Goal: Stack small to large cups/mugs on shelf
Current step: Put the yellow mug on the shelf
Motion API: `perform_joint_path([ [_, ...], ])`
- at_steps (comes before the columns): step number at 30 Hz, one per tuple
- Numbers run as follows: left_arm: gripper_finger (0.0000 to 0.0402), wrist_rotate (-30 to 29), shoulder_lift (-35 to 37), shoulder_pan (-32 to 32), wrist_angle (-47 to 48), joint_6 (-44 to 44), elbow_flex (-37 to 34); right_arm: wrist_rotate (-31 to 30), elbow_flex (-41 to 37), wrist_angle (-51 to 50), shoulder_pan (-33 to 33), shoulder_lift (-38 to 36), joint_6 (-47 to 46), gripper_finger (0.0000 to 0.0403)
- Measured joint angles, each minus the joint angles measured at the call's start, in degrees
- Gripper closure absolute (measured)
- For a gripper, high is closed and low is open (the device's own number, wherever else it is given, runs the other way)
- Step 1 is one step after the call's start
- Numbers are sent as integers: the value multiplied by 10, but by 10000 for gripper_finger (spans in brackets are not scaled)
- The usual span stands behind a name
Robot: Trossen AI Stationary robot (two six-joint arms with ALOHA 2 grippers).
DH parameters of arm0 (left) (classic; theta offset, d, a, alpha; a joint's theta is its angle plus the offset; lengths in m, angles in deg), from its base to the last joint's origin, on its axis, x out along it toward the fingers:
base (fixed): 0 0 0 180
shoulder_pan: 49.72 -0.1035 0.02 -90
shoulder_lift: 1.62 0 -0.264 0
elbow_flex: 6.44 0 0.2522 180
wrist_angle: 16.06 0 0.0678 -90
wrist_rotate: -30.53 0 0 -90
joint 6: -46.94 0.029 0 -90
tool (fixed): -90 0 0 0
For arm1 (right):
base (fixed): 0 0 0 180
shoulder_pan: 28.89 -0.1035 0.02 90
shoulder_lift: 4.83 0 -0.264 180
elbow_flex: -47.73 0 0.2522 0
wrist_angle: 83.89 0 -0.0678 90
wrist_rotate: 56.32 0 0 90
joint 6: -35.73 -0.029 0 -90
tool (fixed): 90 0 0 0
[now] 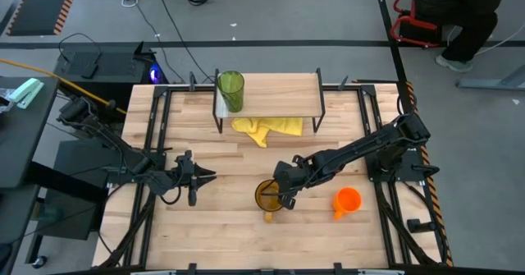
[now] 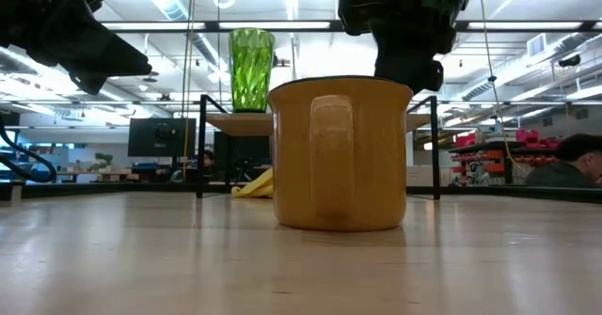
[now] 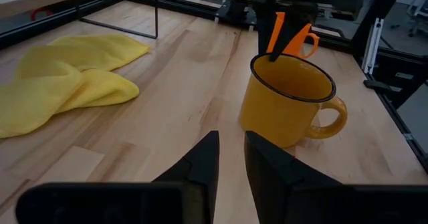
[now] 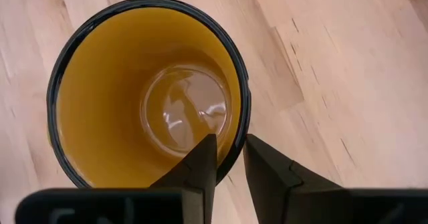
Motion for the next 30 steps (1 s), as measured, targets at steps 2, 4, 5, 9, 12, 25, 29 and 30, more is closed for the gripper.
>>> perform_joint_path([
  [2, 320, 0, 0, 0, 0, 0, 0, 0, 0, 1, 2, 0, 0, 320],
  [4, 318, 0, 0, 0, 0, 0, 0, 1, 0, 5, 3, 3, 0, 320],
  [5, 317, 0, 0, 0, 0, 0, 0, 1, 0, 7, 5, 3, 0, 321],
  [9, 321, 0, 0, 0, 0, 0, 0, 2, 0, 11, 13, 3, 3, 322],
  [12, 323, 0, 0, 0, 0, 0, 0, 2, 0, 11, 15, 3, 4, 322],
  [25, 321, 0, 0, 0, 0, 0, 0, 13, 0, 23, 15, 22, 4, 332],
  [29, 326, 0, 0, 0, 1, -1, 0, 15, 0, 21, 15, 22, 0, 341],
  [30, 326, 0, 0, 0, 0, -1, 0, 16, 0, 21, 15, 22, 0, 343],
])
